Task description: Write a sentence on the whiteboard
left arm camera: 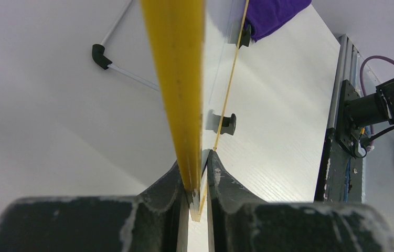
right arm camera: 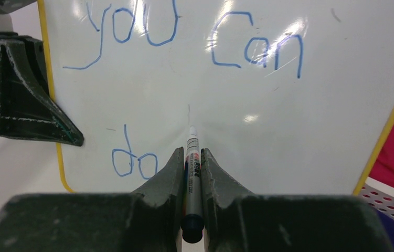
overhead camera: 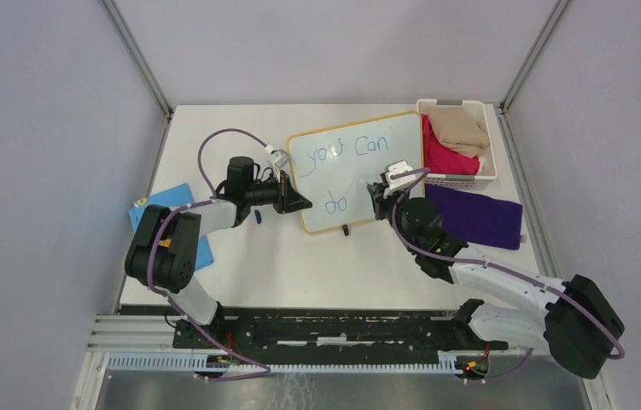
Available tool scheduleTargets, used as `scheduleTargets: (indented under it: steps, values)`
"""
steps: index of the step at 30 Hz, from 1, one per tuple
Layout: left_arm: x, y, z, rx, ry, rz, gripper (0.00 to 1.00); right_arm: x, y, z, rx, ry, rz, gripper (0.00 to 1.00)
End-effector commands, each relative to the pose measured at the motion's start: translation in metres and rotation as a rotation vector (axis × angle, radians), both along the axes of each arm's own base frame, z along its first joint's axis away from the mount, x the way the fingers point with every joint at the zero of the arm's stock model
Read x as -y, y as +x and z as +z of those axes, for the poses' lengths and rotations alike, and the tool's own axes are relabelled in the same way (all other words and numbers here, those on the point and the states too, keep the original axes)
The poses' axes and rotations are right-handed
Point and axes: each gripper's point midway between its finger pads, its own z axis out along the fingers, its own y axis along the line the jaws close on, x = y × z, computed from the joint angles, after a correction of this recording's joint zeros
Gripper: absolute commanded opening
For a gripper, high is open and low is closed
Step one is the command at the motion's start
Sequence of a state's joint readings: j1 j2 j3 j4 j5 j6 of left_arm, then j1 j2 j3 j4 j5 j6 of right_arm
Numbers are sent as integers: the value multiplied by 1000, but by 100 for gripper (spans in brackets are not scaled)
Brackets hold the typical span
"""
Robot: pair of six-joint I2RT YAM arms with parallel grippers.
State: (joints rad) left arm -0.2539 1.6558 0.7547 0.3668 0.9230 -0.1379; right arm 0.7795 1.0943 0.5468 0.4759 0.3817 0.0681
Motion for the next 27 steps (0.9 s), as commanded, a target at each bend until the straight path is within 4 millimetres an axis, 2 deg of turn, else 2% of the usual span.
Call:
scheduleTargets:
  steps: [1,7,15,27]
  values:
    - [-6,-11,-38,-59,121,8,2,-18,0,8,13,52,72,0]
    - [-5,-11,-40,-63,123,9,2,-20,2,-3,-8,28,73,0]
    - [-5,-11,-40,-64,123,8,2,-7,7,-11,-13,12,-7,0]
    - [-5,-11,-39,-63,121,8,2,-6,8,-25,-42,-17,-17,0]
